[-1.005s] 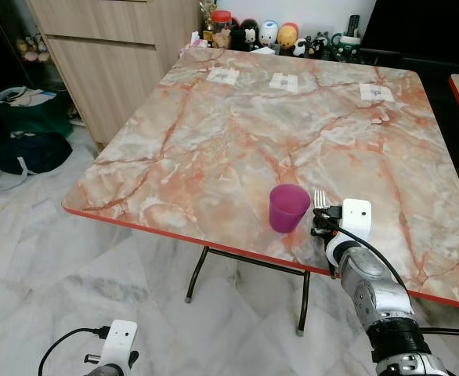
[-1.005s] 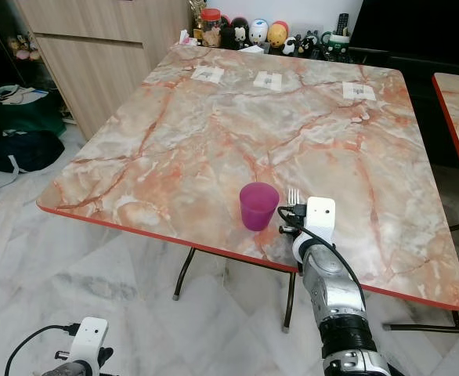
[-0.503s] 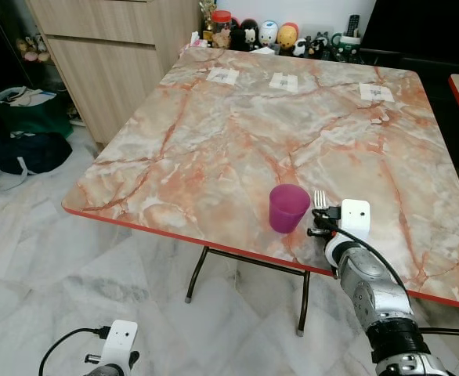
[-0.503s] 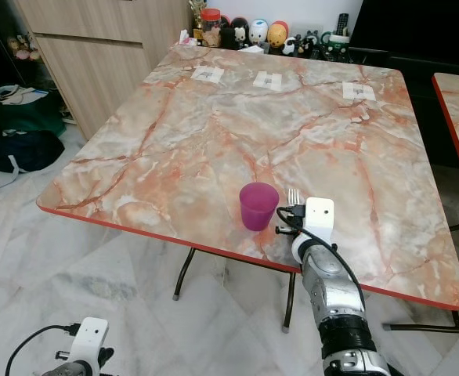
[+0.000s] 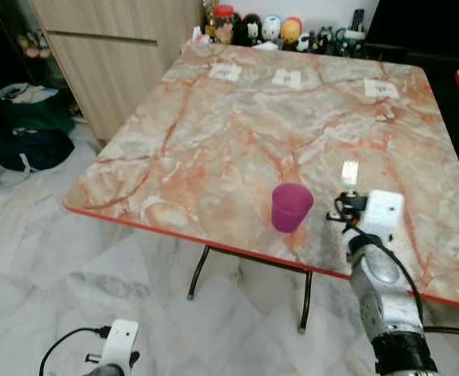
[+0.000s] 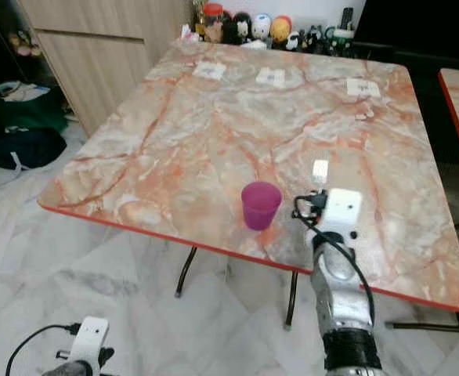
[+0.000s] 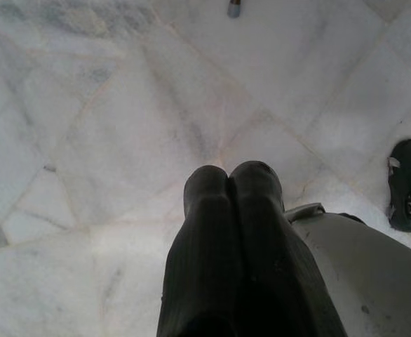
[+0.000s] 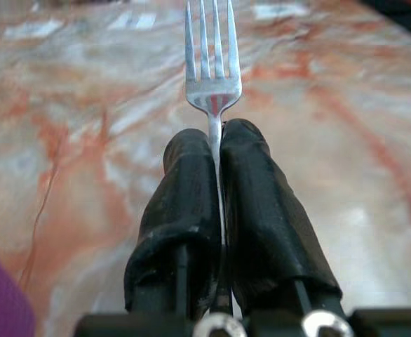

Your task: Setting the table

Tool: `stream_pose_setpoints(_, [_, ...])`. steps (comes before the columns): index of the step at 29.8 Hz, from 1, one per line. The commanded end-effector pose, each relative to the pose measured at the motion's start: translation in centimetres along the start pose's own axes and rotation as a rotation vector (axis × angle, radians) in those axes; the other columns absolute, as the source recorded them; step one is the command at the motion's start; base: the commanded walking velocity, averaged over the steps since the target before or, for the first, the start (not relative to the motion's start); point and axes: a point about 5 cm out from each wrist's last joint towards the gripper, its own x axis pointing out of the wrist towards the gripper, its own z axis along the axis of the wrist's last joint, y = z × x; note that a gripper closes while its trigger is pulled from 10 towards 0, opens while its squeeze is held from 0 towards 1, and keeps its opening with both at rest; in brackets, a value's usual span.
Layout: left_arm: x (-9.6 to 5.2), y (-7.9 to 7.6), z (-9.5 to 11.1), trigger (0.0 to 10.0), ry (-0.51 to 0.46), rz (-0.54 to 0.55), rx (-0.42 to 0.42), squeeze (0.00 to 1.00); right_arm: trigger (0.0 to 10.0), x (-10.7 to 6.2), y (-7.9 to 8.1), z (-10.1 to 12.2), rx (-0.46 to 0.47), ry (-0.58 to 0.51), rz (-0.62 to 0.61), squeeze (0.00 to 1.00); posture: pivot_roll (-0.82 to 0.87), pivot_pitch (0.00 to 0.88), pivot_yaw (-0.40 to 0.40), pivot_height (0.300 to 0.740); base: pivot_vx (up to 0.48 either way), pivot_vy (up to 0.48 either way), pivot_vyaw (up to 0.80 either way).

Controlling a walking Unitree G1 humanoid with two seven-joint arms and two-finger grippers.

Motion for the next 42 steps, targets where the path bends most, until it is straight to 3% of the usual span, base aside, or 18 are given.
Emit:
stream_pose_setpoints(1, [-0.1,0.0,-0.8,10.0,0.032,-0.003,0.007,0.0,10.0,-0.4,-0.7,0.1,0.005,-0.019,-0.033,0.0,0.11,0.107,-0.001,0.74,0.0,-0.36,0.0])
stream_pose_setpoints(11, [-0.1,0.0,-0.7,10.0,0.029,-0.006,0.011,0.0,10.0,-0.5,-0.8,0.4,0.008,-0.047,-0.034,0.0,0.11,0.094,-0.002,0.74,0.0,-0.44,-0.47])
stream_pose_setpoints(32, [-0.2,0.0,-0.9,10.0,0.03,-0.008,0.021,0.0,10.0,0.0,-0.4,0.8,0.018,-0.068,-0.027,0.0,0.11,0.057,0.0,0.74,0.0,-0.465,0.0])
stream_pose_setpoints(42, [-0.2,0.1,-0.8,10.0,0.029,-0.006,0.017,0.0,10.0,0.0,-0.6,1.1,0.013,-0.086,-0.037,0.0,0.1,0.072,0.0,0.74,0.0,-0.466,-0.47])
